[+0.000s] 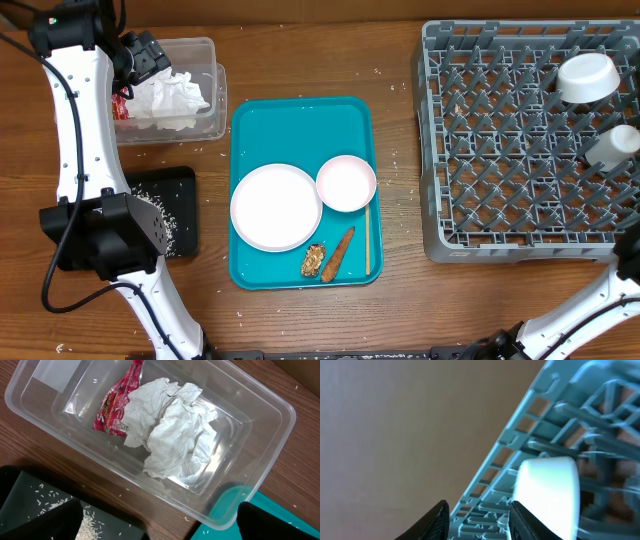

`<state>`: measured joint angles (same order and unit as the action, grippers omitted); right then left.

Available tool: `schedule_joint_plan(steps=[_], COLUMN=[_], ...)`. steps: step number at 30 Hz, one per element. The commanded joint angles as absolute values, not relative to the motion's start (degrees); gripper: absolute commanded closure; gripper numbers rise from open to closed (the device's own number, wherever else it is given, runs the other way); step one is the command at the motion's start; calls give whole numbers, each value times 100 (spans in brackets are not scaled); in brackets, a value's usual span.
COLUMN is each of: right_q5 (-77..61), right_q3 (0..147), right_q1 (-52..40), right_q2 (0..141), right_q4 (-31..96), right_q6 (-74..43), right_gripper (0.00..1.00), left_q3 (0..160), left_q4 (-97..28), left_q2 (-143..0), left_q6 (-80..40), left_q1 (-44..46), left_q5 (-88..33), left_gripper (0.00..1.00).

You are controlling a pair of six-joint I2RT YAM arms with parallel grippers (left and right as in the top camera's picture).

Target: Sort waste into correct bins and load items into the dishwasher

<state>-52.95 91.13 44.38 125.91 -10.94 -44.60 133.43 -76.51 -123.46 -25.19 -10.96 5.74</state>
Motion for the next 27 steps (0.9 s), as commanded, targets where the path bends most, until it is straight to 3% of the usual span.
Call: schedule_joint_plan(steps=[1,5,10,12,14,16,27], right_q5=[-4971,-4082,-1688,-1256,-1015,-814,447], right_q3=[9275,9275,9275,9275,9266,9266,9266], right_q1=[4635,4652,4062,3745,3426,3092,2121], right_q2=[11880,11325,10567,10556,10615,10722,11797], right_q4=[-598,499,1861,2023,2075,1981,1079], right_q6=[-3955,-2969,-1455,-1151,-932,-845,-849], right_gripper=[59,55,50,61,87,96,96], left_q3=[13323,13323,13323,13323,13323,13323,13323], left_q4=[-7644,-7644,-7644,-7644,-7644,-7644,-7644], left_q2=[-12184,-12184,-12184,-12184,-12184,-12184,-12184], left_q6=[-2593,-2593,-2593,-2593,-2593,-2593,-2593], left_q1=[-1068,-1068,-1068,-1068,-1068,-1068,-1068], left_q5=[552,552,552,552,552,552,552], left_gripper=[0,0,0,0,0,0,0])
